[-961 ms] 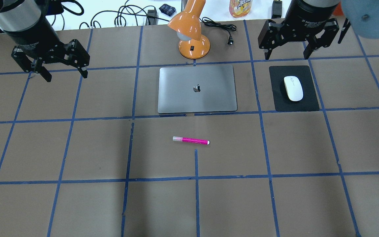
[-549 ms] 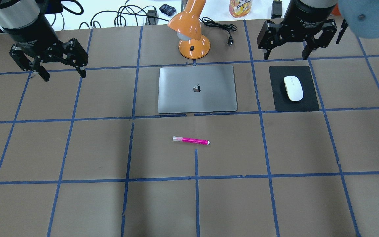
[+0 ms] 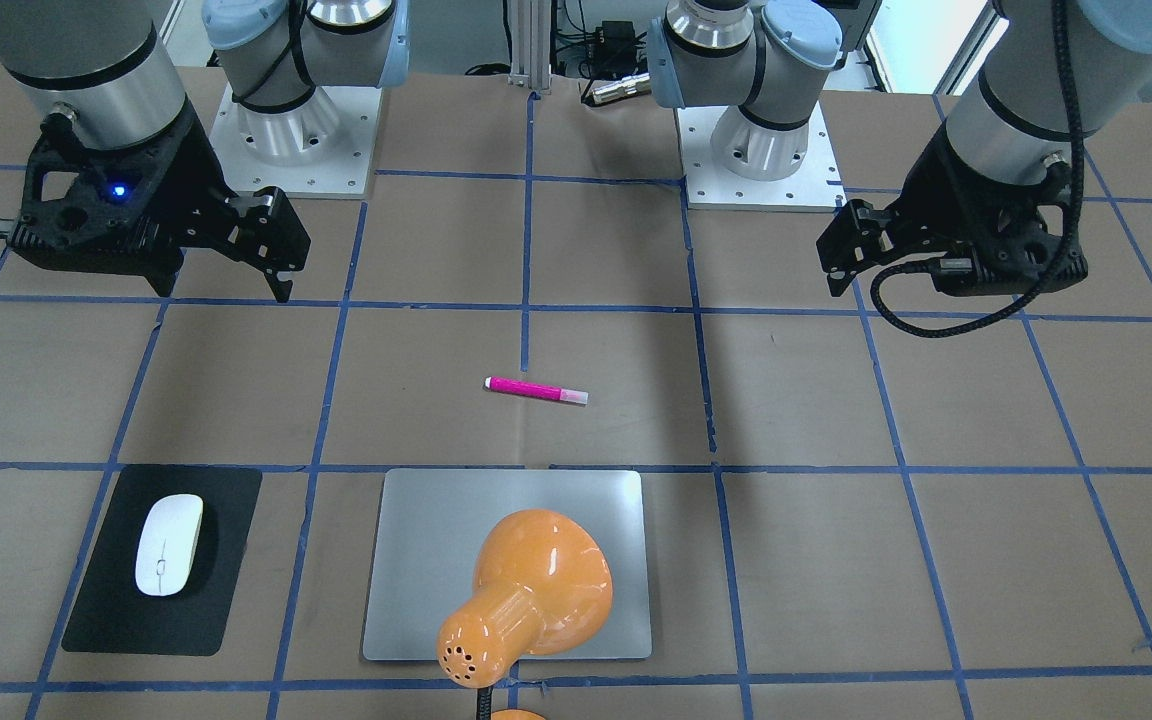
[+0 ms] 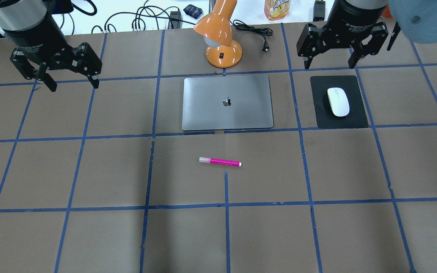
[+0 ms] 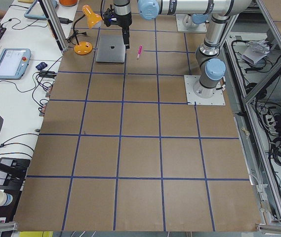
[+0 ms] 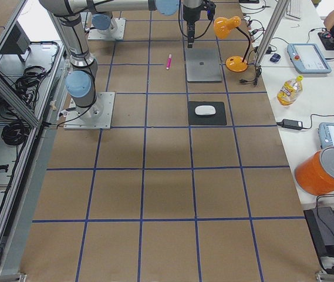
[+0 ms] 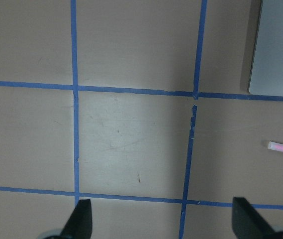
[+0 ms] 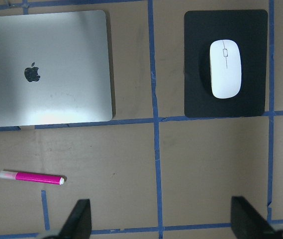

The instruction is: Place pen and mouse around notebook

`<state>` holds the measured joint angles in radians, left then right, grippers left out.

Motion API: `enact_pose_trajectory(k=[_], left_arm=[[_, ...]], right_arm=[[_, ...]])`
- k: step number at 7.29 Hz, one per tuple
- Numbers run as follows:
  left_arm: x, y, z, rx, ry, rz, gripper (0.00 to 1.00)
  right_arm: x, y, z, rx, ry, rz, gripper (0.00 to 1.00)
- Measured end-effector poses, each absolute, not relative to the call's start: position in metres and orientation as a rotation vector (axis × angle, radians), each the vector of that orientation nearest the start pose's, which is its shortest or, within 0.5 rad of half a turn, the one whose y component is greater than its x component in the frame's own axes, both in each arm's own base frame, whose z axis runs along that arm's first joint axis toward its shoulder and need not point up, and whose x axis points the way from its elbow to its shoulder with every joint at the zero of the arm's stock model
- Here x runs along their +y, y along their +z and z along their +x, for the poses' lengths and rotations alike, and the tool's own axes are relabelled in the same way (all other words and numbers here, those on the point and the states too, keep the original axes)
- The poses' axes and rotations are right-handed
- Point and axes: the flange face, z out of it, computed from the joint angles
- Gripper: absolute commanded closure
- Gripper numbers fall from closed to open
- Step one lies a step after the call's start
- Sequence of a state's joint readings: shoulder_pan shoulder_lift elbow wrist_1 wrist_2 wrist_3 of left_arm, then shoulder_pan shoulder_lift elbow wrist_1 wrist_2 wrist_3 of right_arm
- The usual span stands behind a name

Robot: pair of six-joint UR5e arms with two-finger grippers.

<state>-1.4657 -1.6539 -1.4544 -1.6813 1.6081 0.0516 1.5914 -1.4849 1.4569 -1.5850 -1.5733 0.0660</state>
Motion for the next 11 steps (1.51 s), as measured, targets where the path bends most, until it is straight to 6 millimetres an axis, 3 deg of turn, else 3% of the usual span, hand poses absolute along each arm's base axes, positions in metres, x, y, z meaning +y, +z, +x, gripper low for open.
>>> enact_pose_trajectory(k=[2, 4, 11], left_arm=[[-0.524, 0.496, -0.103, 3.107, 0.109, -0.001, 0.0], [-0.516, 0.506, -0.118, 3.115, 0.077, 0.042, 0.0], [-0.51, 0.509, -0.12, 3.127, 0.07, 0.047, 0.0]], right_arm=[[-0.53, 0.502, 0.143, 3.141, -0.068, 0.074, 0.0], [-0.53, 0.502, 0.142, 3.141, -0.068, 0.076, 0.0], [-0.529, 0.503, 0.142, 3.14, -0.071, 0.078, 0.0]])
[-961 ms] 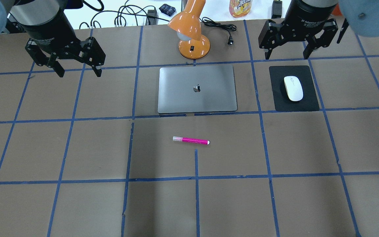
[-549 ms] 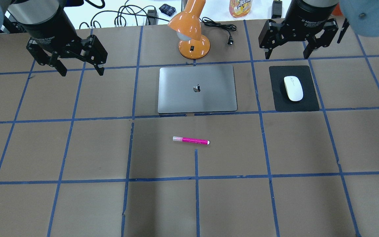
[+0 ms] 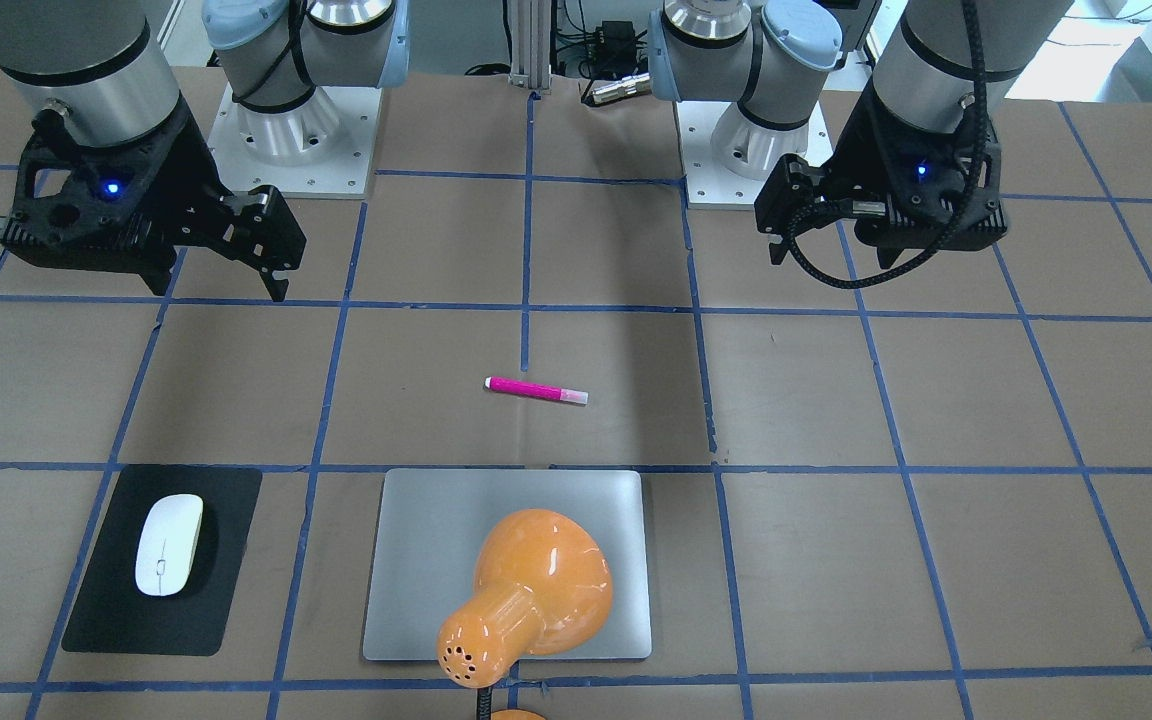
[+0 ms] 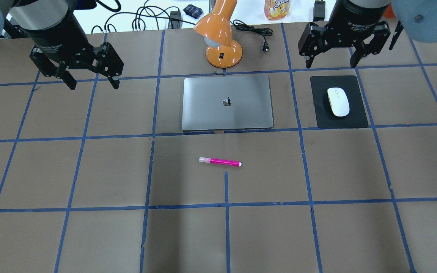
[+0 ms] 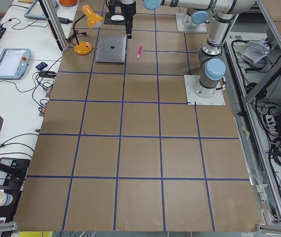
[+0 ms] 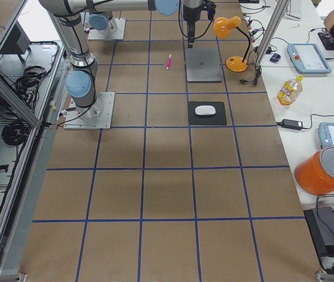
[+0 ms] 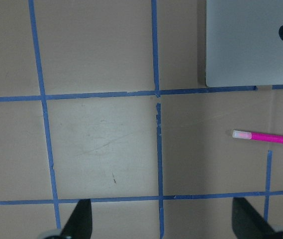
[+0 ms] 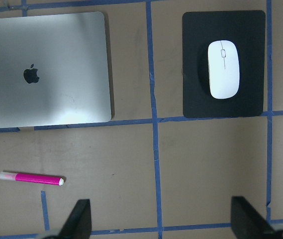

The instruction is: Place pen and mouse around notebook

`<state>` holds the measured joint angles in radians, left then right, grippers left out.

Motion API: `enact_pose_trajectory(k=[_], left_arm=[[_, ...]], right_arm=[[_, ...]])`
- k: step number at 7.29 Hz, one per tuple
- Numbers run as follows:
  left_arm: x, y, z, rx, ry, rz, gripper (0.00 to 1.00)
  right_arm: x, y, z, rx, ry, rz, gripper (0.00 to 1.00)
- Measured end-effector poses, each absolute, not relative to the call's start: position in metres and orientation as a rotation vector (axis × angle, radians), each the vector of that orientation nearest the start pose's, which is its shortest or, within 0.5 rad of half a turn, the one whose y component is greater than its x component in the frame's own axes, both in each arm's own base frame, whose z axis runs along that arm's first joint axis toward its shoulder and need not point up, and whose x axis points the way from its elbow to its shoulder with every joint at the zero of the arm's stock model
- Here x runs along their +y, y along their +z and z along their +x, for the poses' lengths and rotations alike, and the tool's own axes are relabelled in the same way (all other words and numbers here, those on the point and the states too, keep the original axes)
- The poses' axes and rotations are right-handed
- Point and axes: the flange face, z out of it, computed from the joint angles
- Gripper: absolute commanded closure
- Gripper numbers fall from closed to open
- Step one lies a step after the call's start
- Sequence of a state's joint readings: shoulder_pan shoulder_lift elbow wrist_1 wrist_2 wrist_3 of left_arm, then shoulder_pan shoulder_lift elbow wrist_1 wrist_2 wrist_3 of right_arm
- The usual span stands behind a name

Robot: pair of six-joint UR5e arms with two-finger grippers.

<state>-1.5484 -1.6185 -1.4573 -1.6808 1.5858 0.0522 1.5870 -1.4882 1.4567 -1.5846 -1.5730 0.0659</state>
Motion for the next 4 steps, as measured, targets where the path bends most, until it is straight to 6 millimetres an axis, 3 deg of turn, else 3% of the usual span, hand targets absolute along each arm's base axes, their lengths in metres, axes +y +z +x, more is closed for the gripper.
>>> enact_pose_trajectory(k=[4], left_arm=[[-0.5109, 0.5091, -0.1206, 3.13, 0.066, 0.047, 0.0]], right_arm=[[-0.5285, 0.5038, 0.14, 3.149, -0.07, 0.081, 0.0]])
